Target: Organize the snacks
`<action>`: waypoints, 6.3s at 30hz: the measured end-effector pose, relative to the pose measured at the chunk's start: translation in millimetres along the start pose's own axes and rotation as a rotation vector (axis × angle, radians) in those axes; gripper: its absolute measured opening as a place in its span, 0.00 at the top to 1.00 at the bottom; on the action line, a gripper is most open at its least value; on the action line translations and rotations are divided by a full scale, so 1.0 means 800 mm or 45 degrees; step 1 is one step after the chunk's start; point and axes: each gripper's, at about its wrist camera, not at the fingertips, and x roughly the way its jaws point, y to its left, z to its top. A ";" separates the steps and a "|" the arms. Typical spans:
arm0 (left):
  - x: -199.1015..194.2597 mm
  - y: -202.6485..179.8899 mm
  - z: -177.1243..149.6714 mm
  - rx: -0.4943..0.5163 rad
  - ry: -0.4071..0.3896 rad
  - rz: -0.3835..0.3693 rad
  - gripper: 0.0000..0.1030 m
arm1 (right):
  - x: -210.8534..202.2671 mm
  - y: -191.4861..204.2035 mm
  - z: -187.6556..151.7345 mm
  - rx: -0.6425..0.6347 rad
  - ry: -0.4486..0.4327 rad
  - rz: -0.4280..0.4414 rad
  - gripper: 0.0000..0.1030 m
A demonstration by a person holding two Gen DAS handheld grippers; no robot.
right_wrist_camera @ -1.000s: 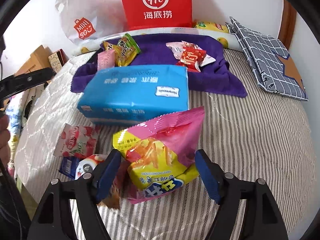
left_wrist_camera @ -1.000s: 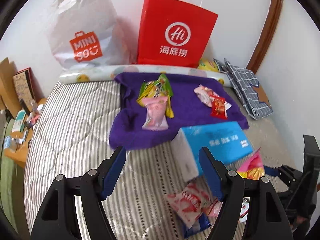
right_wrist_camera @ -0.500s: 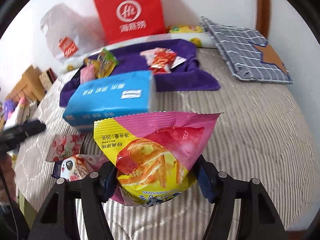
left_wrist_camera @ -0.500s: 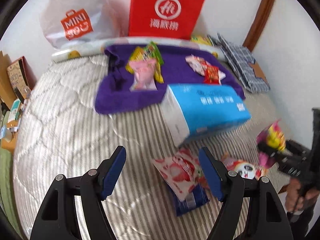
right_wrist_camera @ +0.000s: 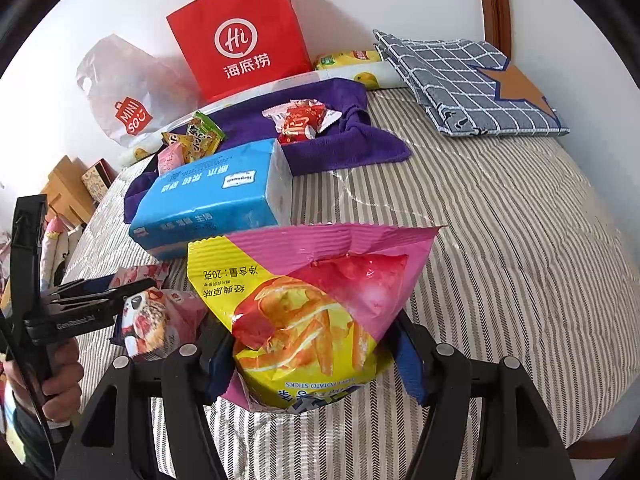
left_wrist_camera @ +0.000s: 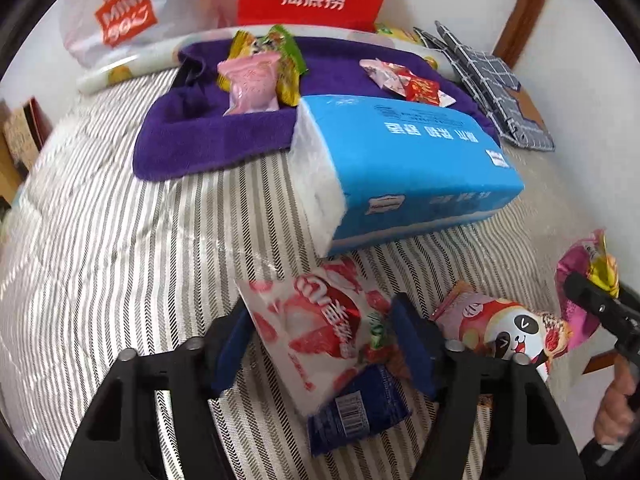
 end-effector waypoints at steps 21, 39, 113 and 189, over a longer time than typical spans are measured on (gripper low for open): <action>-0.058 0.043 -0.005 -0.051 -0.143 -0.042 0.65 | 0.019 0.005 0.001 0.000 0.019 0.000 0.37; -0.057 0.044 -0.004 -0.052 -0.139 -0.082 0.82 | 0.022 0.016 0.009 0.037 0.053 -0.066 0.37; -0.183 -0.006 0.044 0.072 -0.259 -0.296 0.84 | -0.081 0.093 0.045 0.000 -0.225 -0.200 0.39; 0.009 0.043 0.219 -0.098 -0.195 -0.319 0.84 | 0.133 0.064 0.252 -0.160 -0.108 -0.063 0.39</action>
